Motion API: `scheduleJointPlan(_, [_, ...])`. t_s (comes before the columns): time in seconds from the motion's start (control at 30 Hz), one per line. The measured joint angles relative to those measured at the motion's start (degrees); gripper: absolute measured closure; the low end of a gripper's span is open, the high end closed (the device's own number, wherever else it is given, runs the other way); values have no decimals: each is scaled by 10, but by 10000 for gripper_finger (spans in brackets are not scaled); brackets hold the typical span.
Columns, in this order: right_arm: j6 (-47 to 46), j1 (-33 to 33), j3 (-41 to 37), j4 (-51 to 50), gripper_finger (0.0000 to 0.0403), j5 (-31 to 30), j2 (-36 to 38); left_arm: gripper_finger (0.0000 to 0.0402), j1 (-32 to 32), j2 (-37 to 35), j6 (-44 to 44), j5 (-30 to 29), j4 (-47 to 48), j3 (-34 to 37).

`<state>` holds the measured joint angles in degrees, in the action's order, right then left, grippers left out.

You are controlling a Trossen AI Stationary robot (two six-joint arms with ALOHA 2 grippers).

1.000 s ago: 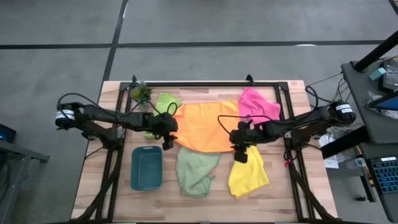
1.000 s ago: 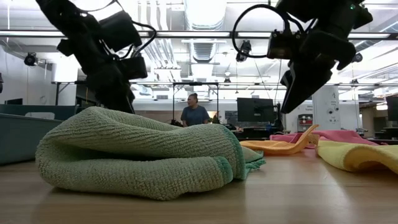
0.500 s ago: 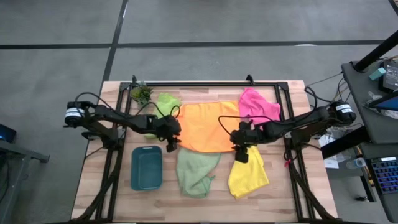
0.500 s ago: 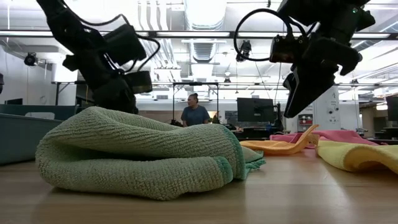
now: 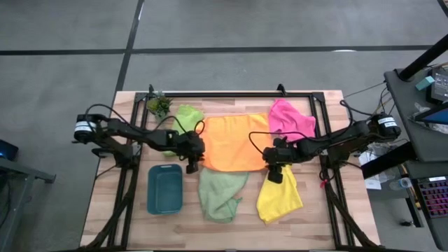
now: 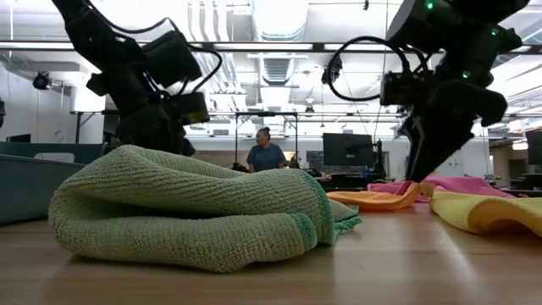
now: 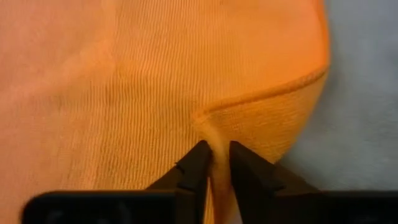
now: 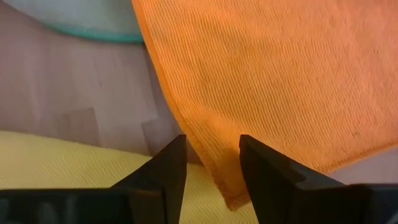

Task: Fold microfiber towels
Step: Fold the orange microfiber cloth

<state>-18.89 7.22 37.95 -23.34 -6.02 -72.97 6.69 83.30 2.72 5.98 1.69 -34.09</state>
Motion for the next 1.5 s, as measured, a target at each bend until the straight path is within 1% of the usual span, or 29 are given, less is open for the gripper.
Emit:
scheduleJointPlan(0.07, [4, 0, -7, 0, 264, 0, 0, 383, -1, -13, -1, 0, 5, 0])
scheduleJointPlan(0.13, [15, 0, -15, 1, 264, 0, 0, 396, -2, -25, -1, 0, 5, 0])
scheduleJointPlan(0.27, [29, 0, -30, 2, 265, -2, 0, 398, -8, -53, -5, 0, 6, 4])
scheduleJointPlan(0.33, [30, 0, -36, 2, 271, -19, 0, 400, -11, -65, -5, 0, 6, 7])
scheduleJointPlan(0.43, [30, 0, -39, 7, 294, -32, 0, 400, -17, -80, -5, -1, 10, 7])
scheduleJointPlan(0.53, [31, 0, -39, 18, 331, -33, 0, 400, -20, -93, -3, -3, 16, 8])
scheduleJointPlan(0.67, [31, 0, -37, 17, 381, -32, 1, 400, -20, -113, 0, -3, 55, 10])
scheduleJointPlan(0.7, [31, 0, -37, 16, 388, -31, 2, 400, -20, -120, 2, -4, 69, 12])
scheduleJointPlan(0.87, [30, 0, -36, 12, 394, -30, 7, 401, -23, -142, 19, -4, 104, 18])
scheduleJointPlan(1.0, [29, 0, -36, 8, 394, -25, 17, 401, -32, -155, 28, -4, 110, 18])
scheduleJointPlan(1.17, [17, 0, -34, -21, 394, -25, 47, 401, -44, -176, 30, -4, 108, 17])
scheduleJointPlan(1.23, [14, 2, -28, -36, 394, -22, 59, 401, -50, -185, 46, -4, 108, 17])
scheduleJointPlan(1.33, [15, 6, -20, -40, 394, -15, 80, 401, -68, -189, 72, -3, 107, 14])
scheduleJointPlan(1.43, [19, 12, -8, -41, 394, -15, 99, 401, -98, -194, 74, -1, 104, 12])
scheduleJointPlan(1.5, [21, 13, 2, -46, 394, -17, 110, 401, -114, -196, 74, -10, 97, 11])
